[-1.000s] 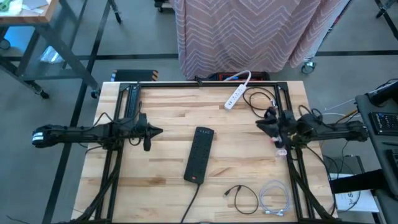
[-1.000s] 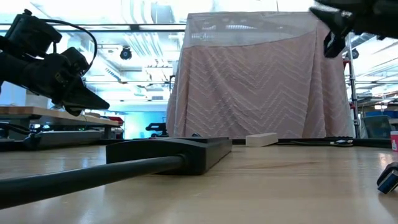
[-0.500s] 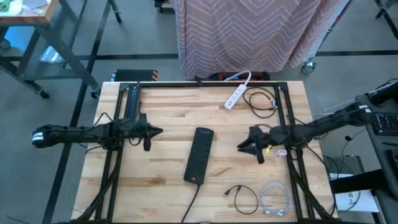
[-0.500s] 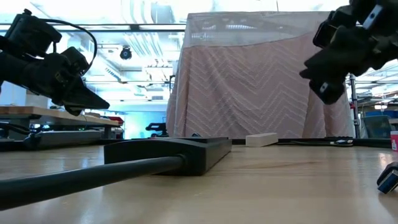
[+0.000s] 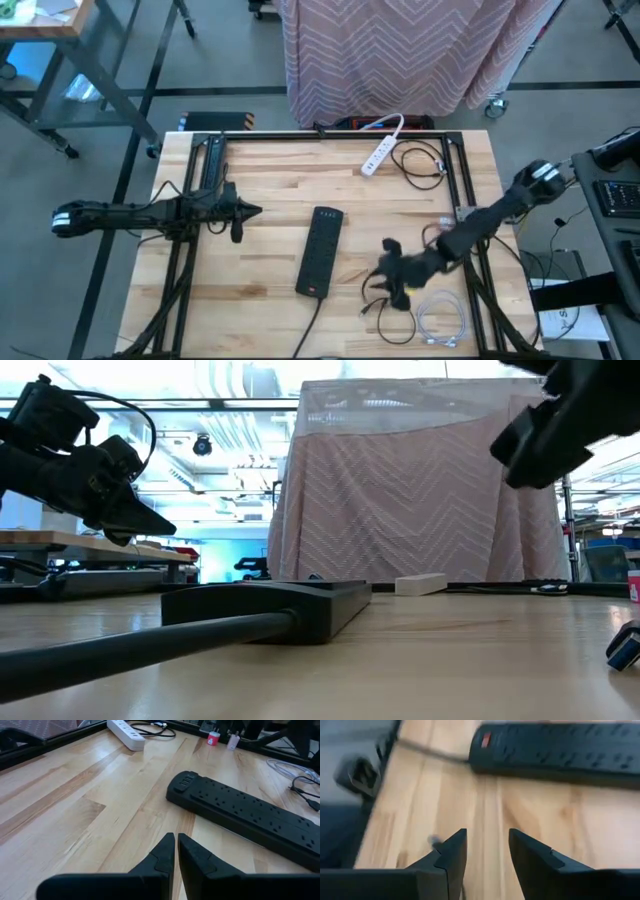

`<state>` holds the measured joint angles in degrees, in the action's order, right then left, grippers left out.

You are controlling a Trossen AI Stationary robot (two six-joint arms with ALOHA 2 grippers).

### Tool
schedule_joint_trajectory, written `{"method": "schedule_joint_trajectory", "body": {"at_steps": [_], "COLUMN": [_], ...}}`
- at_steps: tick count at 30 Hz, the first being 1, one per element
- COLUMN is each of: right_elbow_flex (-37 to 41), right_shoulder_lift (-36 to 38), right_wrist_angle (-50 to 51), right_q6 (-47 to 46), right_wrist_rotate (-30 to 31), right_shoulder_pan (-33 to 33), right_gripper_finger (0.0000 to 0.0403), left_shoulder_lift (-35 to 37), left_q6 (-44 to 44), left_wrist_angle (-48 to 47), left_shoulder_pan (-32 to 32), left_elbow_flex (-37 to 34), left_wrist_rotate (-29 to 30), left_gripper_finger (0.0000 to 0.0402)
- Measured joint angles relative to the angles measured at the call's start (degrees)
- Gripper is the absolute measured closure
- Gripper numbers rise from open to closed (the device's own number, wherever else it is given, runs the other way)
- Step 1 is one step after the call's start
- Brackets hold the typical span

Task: Insert USB
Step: Insert the bottom black charger cable into the bottom black outlet extension

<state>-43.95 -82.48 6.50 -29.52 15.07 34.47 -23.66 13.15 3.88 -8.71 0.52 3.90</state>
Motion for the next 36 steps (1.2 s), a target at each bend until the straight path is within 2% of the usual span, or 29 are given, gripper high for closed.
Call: {"method": "schedule_joint_trajectory", "body": {"at_steps": [8, 14, 25, 34, 36], "right_elbow_flex": [-10.6, -13.4, -15.3, -15.0, -15.8], "right_shoulder_lift": [-14.0, -20.6, -23.9, -24.0, -23.6], "right_wrist_angle": [12.6, 13.5, 13.1, 11.8, 13.4], "right_q6": [1.6, 6.2, 9.9, 9.7, 10.6], "right_wrist_rotate": [-2.3, -2.4, -3.7, -3.6, -3.5], "right_shoulder_pan": [5.2, 5.1, 3.1, 1.7, 1.2], "right_gripper_finger": [0.0248, 0.0261, 0.0304, 0.0391, 0.0396], "left_shoulder_lift": [0.0, 0.0, 0.0, 0.0, 0.0], "left_q6": [0.0, 0.0, 0.0, 0.0, 0.0], "left_wrist_angle": [0.0, 0.0, 0.0, 0.0, 0.0], "left_shoulder_pan": [0.0, 0.0, 0.0, 0.0, 0.0], "left_elbow_flex": [0.0, 0.0, 0.0, 0.0, 0.0], "left_wrist_rotate": [0.0, 0.0, 0.0, 0.0, 0.0], "left_gripper_finger": [0.0393, 0.0393, 0.0393, 0.0393, 0.0393]}}
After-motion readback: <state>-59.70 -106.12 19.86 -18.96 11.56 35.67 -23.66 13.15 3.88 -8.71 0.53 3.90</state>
